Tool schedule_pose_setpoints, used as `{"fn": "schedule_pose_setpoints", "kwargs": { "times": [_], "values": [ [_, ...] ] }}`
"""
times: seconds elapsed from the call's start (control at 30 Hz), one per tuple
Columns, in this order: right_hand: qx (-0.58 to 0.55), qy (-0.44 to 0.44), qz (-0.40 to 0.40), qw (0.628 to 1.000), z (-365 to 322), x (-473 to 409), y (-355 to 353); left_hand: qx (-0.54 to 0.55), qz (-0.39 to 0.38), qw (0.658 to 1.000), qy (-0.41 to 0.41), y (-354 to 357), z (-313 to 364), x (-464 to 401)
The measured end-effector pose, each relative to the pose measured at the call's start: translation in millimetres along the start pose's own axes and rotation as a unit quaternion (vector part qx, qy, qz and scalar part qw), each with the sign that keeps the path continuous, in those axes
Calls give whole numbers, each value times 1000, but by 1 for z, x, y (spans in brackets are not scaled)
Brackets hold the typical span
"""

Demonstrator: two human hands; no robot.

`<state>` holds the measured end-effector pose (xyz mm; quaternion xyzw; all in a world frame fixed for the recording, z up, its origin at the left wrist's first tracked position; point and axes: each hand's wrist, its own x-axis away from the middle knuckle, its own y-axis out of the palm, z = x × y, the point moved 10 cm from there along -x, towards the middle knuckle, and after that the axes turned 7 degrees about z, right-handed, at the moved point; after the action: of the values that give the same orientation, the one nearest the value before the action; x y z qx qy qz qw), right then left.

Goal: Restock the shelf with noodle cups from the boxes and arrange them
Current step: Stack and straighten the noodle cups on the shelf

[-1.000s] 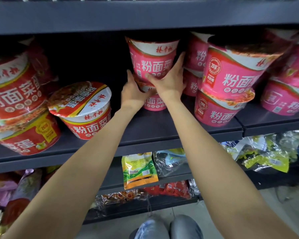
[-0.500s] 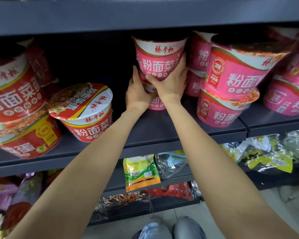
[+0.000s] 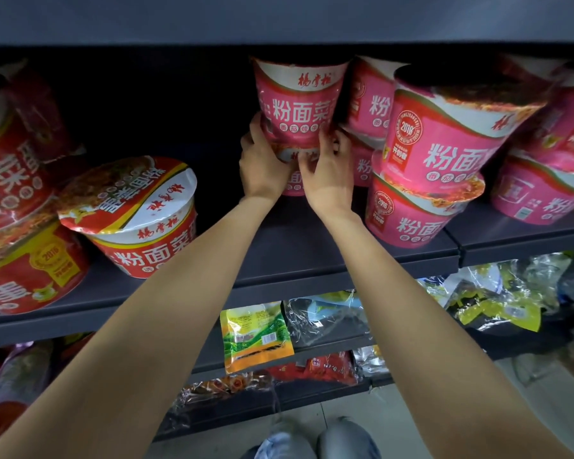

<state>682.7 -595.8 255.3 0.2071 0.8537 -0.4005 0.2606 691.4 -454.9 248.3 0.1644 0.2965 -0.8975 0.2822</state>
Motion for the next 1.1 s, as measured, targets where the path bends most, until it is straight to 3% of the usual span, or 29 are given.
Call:
{"fn": "schedule_pose_setpoints", "kwargs": {
  "times": [0.17,0.43,0.57,0.67,0.73,0.8,0.9,1.1],
  "values": [
    [-15,-9,-83,996,2,-1,8,3,-3,1000,0,6,-4,-7],
    [-32,-14,-138,990,6,2,15,27,8,1000,9,9,-10,3],
    [-92,-17,-122,988,-1,10,8,-32,-91,995,2,7,3,11],
    [-140,-59,-49,987,-20,29,-14,-112,-181,974,73,-38,26,52],
    [-163,-66,-42,984,-37,50,-26,-141,-138,970,139,-97,37,85],
    [-200,-71,-59,976,-59,74,-31,-153,-42,965,207,-161,42,111],
    [-228,-109,-88,964,-99,107,-28,-225,63,934,272,-222,19,126],
    [-228,-151,-177,945,-161,145,5,-288,52,931,219,-259,-44,115]
  ]
}}
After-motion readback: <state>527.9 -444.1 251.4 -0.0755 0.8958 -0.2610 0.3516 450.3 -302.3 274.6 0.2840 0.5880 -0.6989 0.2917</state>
